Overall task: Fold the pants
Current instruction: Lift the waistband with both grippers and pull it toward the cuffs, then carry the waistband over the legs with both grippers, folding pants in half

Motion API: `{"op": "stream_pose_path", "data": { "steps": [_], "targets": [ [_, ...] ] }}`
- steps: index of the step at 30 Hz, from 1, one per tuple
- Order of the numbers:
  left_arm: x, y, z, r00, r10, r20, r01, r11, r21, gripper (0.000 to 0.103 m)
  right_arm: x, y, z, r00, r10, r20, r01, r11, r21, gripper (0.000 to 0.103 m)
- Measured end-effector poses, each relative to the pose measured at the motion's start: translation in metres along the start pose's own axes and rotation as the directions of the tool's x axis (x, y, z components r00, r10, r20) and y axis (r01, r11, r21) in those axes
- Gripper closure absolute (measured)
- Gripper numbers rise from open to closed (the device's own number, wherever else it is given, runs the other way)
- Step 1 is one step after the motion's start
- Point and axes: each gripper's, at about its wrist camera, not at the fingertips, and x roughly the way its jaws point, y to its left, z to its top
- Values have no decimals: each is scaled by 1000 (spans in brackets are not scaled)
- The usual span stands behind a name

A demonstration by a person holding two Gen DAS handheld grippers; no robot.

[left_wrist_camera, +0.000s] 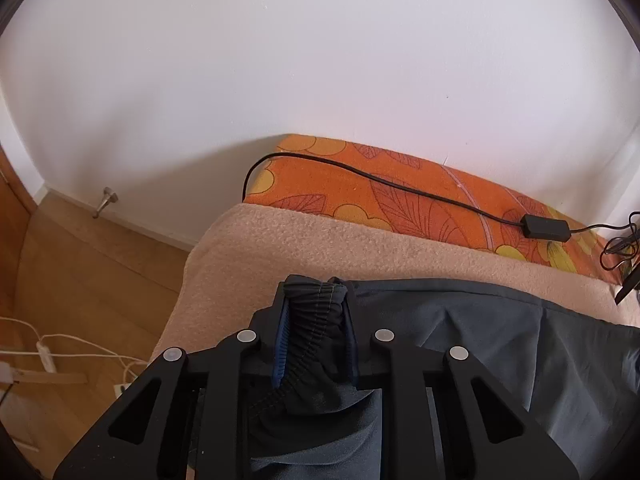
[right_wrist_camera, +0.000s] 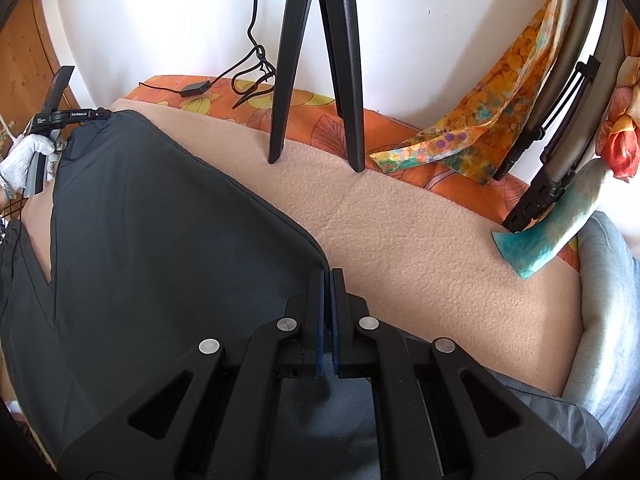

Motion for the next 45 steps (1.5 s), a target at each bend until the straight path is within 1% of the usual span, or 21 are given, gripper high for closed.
{"op": "stream_pose_path", "data": {
  "steps": [5,8,16,19,24,27,30,33,36,40,42,43,45],
  "targets": [
    [-31,11,0,997,-34,69,36,999,-31,84,-24,4,-1,999,-3,37,3,1000,-12,100],
    [-58,14,-4,993,-58,106,60,998,-24,85,-45,5,-4,998,8,63,-8,1000,1,100],
    [-131,38,-31,978,-104,181,111,993,-27,88,-109,29,-17,994,19,105,-16,1000,-26,101],
    [-156,43,-46,971,-121,206,129,991,-27,88,-132,39,-25,994,23,110,-19,999,-35,101],
    [-190,52,-79,961,-143,236,152,988,-23,88,-170,58,-48,994,28,108,-22,998,-55,101],
    [-207,58,-104,957,-148,248,158,987,-20,88,-192,73,-68,994,36,103,-29,997,-74,101],
    [-222,65,-129,953,-165,256,180,983,-36,88,-211,87,-91,994,49,95,-41,995,-89,101],
    [-234,68,-155,951,-161,263,173,985,-25,88,-228,101,-113,993,70,91,-61,994,-94,101],
    [-239,75,-185,951,-186,248,204,978,-50,88,-238,115,-137,994,76,77,-67,992,-110,101],
    [-249,83,-222,945,-204,255,232,969,-82,87,-245,129,-164,995,92,49,-85,989,-119,101],
    [-252,85,-237,947,-205,249,234,968,-91,86,-249,137,-178,995,89,41,-83,988,-131,101],
    [-254,87,-243,947,-205,247,234,967,-97,83,-251,140,-184,995,89,37,-83,987,-136,101],
    [-257,90,-255,949,-207,237,240,963,-120,81,-254,147,-196,996,85,32,-79,986,-144,101]
  ]
}}
